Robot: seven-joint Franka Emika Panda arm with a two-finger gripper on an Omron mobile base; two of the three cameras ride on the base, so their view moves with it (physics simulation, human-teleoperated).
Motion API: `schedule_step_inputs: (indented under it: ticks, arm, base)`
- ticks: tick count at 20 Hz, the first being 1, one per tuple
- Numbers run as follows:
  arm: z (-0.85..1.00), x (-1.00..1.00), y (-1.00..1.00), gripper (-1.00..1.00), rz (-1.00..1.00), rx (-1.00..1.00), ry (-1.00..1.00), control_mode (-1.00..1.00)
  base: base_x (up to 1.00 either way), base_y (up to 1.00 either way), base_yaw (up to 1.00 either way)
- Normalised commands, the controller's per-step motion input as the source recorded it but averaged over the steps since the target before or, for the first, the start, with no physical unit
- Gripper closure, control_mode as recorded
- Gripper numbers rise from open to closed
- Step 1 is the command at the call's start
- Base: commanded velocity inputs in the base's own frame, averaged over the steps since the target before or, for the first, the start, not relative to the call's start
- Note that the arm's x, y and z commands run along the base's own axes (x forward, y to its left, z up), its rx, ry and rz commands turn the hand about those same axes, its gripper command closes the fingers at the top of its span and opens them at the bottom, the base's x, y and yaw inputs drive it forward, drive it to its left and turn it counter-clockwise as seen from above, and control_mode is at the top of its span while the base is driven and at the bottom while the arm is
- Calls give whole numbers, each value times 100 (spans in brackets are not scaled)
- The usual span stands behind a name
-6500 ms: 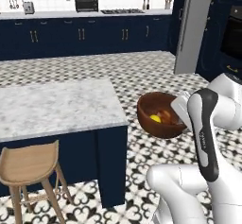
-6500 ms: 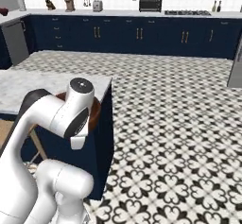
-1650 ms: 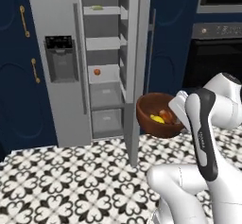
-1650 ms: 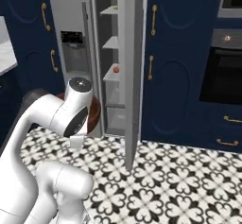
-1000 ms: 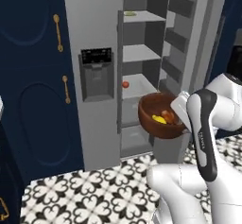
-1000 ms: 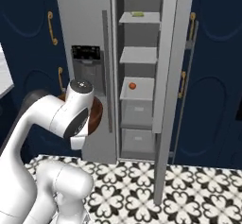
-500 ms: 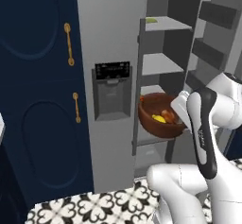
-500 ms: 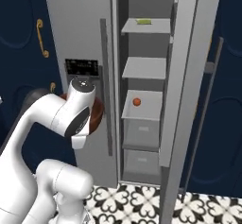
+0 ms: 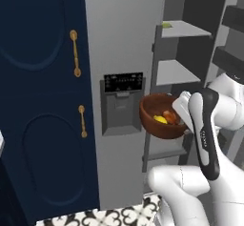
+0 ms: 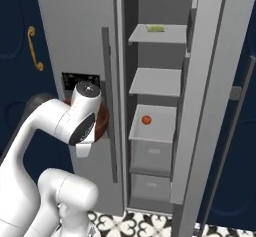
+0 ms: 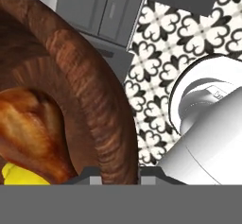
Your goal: Pick the chicken drumstick and lemon from their plates and place them in the bowl. Then put the bowl in the fridge.
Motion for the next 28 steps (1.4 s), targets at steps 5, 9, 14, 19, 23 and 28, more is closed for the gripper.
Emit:
schedule_step_inputs:
  ticks: [5, 9, 14, 19, 23, 28]
  arm:
    - [0, 0, 0, 100, 0, 0, 0, 100]
    - [0, 0, 0, 100, 0, 0, 0, 100]
    - [0, 0, 0, 100, 0, 0, 0, 100]
    - [0, 0, 0, 100, 0, 0, 0, 100]
    - [0, 0, 0, 100, 0, 0, 0, 100]
    - [0, 0, 0, 100, 0, 0, 0, 100]
  base:
    - [28, -25, 11]
    - [31, -54, 8]
    - [11, -43, 2]
    - [52, 3, -5]
    - [32, -6, 0]
    - [3, -29, -14]
